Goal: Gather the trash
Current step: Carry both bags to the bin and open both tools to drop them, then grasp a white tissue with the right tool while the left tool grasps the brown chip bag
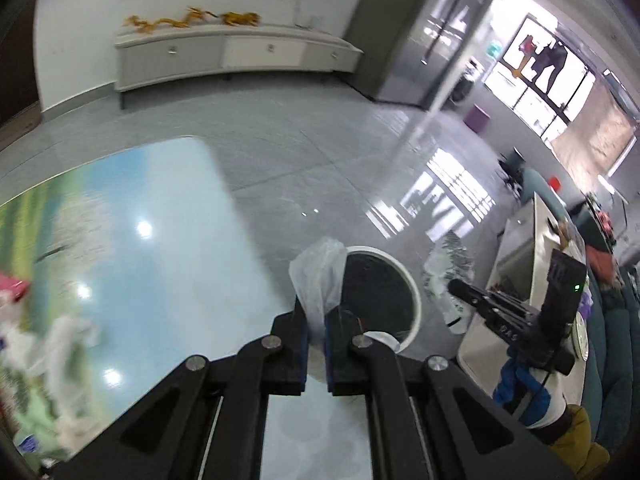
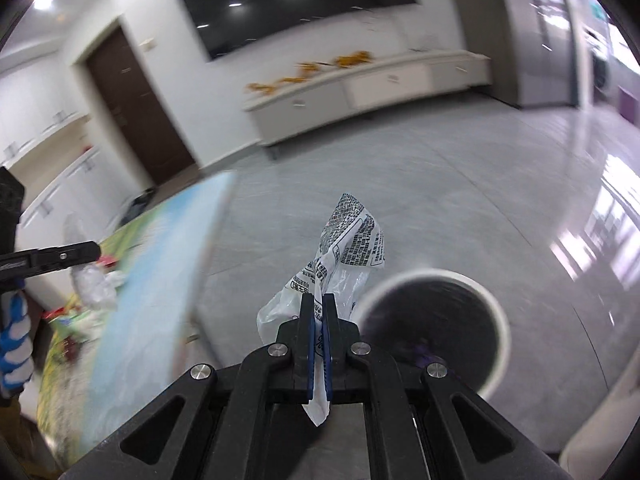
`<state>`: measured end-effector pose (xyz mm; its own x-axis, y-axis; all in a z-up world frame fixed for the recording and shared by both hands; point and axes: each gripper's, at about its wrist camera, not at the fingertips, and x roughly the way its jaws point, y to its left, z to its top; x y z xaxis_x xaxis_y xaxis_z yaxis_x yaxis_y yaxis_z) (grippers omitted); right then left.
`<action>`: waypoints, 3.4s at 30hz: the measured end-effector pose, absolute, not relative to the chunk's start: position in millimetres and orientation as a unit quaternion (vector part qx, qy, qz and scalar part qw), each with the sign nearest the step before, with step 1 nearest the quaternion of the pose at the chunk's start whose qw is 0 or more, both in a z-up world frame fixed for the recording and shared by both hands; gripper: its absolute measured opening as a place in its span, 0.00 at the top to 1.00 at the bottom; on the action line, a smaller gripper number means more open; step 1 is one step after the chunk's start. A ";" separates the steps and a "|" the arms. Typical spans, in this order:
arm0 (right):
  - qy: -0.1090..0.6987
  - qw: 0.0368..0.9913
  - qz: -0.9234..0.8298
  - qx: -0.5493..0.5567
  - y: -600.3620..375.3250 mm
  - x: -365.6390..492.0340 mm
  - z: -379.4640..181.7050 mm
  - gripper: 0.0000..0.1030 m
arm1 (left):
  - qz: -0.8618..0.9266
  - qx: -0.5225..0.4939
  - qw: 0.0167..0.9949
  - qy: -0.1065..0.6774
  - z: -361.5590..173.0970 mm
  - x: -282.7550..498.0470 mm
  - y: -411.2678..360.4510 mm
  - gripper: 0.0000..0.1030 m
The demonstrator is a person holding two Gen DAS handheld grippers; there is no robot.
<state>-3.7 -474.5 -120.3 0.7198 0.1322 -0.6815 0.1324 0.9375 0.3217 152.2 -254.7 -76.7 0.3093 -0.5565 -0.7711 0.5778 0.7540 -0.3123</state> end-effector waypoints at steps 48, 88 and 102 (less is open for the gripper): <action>0.306 0.941 0.120 0.082 -334.1 -2.9 -12.7 0.59 | -0.220 -0.023 0.908 0.356 -53.9 52.0 -13.5 0.40; 0.471 0.819 0.325 -0.046 -100.6 103.6 -137.4 0.65 | -0.275 0.010 0.857 0.435 -160.0 66.6 48.2 0.41; 0.457 0.821 0.342 -0.002 -132.8 73.4 -129.8 0.88 | -0.269 -0.032 0.861 0.430 -152.5 43.8 47.7 0.87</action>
